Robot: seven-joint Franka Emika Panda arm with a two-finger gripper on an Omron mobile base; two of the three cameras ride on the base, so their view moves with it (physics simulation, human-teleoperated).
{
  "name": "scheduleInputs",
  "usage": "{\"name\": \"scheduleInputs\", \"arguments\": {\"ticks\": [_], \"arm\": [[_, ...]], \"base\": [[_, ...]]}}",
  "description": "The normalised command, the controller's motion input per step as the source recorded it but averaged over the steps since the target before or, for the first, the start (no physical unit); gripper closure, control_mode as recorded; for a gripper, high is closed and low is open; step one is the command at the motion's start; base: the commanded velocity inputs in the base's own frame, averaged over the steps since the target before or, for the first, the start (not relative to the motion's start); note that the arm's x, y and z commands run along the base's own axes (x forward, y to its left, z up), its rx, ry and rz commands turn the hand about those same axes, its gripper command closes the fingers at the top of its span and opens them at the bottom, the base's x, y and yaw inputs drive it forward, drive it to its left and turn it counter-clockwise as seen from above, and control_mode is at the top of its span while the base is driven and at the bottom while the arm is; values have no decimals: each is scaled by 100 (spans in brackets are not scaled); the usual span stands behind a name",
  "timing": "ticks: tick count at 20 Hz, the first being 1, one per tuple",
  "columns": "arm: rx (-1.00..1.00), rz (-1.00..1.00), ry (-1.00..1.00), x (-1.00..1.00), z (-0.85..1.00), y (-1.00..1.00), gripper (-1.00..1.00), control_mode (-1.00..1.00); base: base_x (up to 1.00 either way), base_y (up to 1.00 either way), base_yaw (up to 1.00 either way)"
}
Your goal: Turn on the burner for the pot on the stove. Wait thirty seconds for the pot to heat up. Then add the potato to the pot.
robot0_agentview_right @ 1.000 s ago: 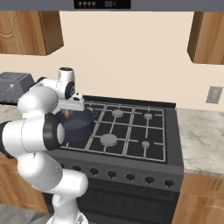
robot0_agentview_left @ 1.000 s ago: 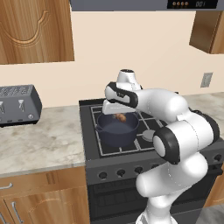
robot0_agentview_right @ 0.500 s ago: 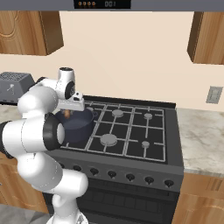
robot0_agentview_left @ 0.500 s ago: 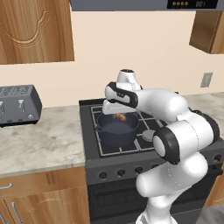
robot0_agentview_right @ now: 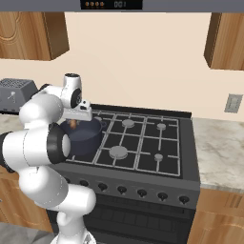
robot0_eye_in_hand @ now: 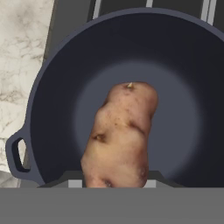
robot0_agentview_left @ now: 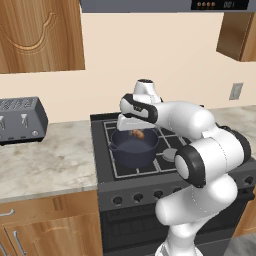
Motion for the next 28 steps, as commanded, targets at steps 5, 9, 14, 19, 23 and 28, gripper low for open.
{"name": "scheduleInputs", "arguments": {"ticks": [5,9,14,19,23,28], "arm": [[0,0,0,0,0,0,100,-100],[0,0,0,0,0,0,100,-100],[0,0,0,0,0,0,100,-100],[0,0,0,0,0,0,100,-100],[0,0,0,0,0,0,100,-100],[0,0,0,0,0,0,100,-100]], "base": [[0,0,0],[0,0,0],[0,0,0],[0,0,0],[0,0,0],[0,0,0]]}}
